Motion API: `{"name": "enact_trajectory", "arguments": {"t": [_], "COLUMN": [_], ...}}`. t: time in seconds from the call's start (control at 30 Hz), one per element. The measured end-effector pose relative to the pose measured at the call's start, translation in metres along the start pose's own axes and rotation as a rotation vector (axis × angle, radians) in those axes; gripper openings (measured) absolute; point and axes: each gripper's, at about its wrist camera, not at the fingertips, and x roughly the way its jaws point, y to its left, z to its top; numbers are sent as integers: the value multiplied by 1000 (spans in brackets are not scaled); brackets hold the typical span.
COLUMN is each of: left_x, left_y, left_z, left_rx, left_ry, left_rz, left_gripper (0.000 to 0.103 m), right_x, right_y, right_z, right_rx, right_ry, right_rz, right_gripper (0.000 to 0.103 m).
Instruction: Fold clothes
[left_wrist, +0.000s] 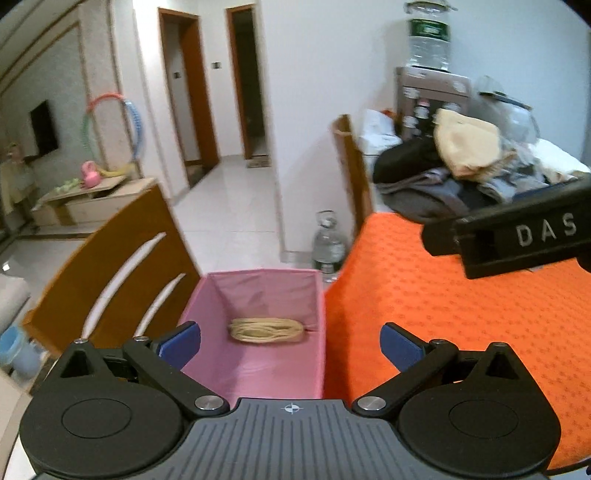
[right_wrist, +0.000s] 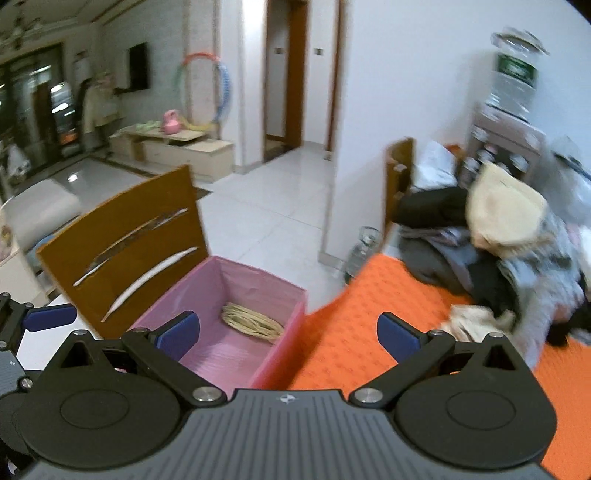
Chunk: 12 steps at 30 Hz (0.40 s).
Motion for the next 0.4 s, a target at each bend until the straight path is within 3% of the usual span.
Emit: {"name": "enact_trajectory", "arguments": {"t": [0.23, 0.4], "left_x": [19, 26], "left_y": [-64, -120], "left_z": [10, 19], "left_rx": [106, 167], "left_ry": [14, 5], "left_rz": [-139, -194], "left_gripper": [103, 103], "right_x": [-21, -44], "right_y": [-71, -128], "right_z": [-45, -82], "right_rx": [95, 126], "right_ry": [36, 35], "right_rz": [-138, -183], "right_gripper": [103, 103]}}
